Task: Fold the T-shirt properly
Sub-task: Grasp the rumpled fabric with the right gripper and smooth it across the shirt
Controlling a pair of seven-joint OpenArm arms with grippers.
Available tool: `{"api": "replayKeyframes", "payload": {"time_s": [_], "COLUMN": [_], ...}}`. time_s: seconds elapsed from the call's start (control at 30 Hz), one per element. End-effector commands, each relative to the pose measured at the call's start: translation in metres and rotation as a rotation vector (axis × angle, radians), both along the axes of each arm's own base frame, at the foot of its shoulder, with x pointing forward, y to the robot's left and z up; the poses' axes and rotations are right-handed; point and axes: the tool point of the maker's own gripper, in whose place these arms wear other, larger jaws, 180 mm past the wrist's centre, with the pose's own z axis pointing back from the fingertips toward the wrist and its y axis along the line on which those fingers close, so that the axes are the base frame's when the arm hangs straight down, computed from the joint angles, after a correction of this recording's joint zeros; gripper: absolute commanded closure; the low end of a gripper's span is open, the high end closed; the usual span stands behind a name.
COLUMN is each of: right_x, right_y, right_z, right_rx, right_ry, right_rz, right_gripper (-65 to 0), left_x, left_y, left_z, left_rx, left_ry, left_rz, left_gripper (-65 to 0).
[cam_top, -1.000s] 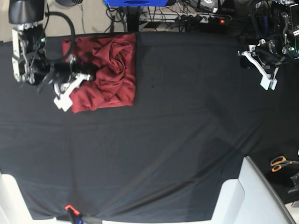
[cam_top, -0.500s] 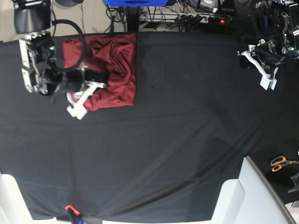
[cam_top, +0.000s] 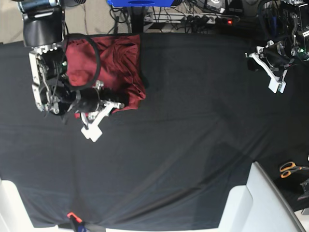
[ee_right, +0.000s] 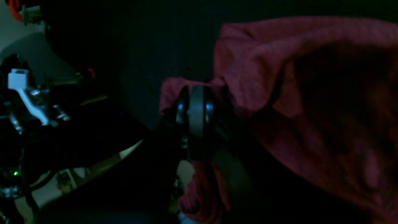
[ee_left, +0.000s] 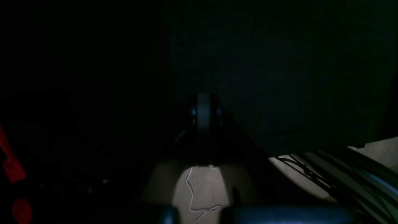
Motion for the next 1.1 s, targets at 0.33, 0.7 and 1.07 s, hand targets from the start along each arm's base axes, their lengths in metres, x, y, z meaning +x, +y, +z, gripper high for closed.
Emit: {"api": "replayKeyframes", "payload": {"time_s": [0.33,0.7,1.07], "right_x": [-0.018,-0.076,-0.110], "right_y": [-0.032,-0.064,-0.007], "right_z": [0.025,-0.008,-0.014], "right_rx": [-0.061,-0.109,-0.074], "right_ry": [-0.067,0.052,0.089], "right_rz": [0.040,-0.008,0.194], "right_gripper": [-0.2,-0.2,-0.2], "left_x": [0.008,0.012,0.012], "left_y": [0.007,0.004,0.006], "left_z": [0.010,0.012,0.013], "left_rx": [0.012,0.011,0.017], "left_ry": [-0.035,-0.044,-0.045], "left_rz": [-0.005,-0.014,-0.013], "left_gripper": [0.0,0.0,0.0]}}
